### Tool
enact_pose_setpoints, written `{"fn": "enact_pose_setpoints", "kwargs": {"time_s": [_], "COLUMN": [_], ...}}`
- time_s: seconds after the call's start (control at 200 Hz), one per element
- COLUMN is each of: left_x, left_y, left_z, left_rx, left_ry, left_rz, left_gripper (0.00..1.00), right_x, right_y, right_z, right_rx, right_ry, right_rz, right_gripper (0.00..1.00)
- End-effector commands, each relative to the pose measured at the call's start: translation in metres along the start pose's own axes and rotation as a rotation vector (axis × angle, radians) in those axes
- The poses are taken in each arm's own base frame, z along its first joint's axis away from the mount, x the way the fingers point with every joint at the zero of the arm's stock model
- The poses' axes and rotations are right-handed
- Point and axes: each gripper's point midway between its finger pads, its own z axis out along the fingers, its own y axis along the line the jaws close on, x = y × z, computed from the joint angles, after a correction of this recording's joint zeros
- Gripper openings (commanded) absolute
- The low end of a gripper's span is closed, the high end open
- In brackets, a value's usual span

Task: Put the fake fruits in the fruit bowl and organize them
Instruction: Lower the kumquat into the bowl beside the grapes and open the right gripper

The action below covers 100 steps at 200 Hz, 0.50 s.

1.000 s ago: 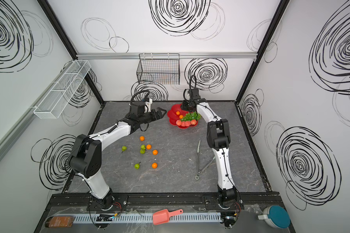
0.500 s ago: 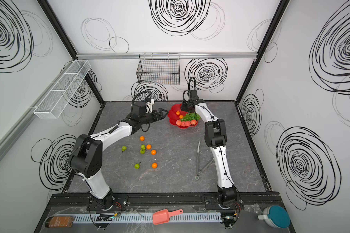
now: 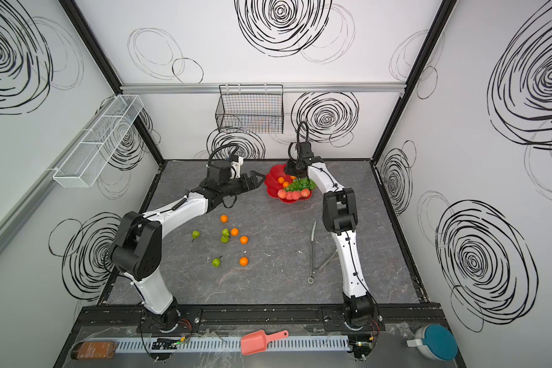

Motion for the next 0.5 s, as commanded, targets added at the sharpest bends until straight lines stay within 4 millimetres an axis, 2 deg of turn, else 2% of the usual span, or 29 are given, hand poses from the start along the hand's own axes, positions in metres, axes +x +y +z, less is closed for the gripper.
{"fn": "enact_pose_setpoints", "kwargs": {"time_s": [0.0,0.11,0.23,0.345,0.495], "left_x": [-0.021,-0.025,-0.025,-0.015,0.005], "left_y": [-0.014,-0.021,-0.030,-0.034,-0.027], "left_z": [-0.008,-0.021,-0.041,-0.056,-0.080], "left_rx": [0.029,0.022,0.003,0.006,-0.025], "left_ry": [-0.055,-0.069,-0.089,-0.077,-0.054], "left_rz": [0.032,0.051,0.074,0.056,0.026], "left_gripper": [0.96,0.96,0.96,0.96,0.96], "right_x": [-0.025,-0.035,-0.035,-0.019,0.015], "right_y": [0.021,0.035,0.052,0.066,0.083], "right_z": [-0.027,-0.049,-0.073,-0.092,-0.114], "right_rx": [-0.033,-0.042,-0.050,-0.045,-0.065], "right_ry": [-0.059,-0.086,-0.100,-0.102,-0.107], "right_rz": [-0.034,-0.061,-0.082,-0.103,-0.139], "right_gripper": [0.44,0.44,0.43,0.43,0.43]}}
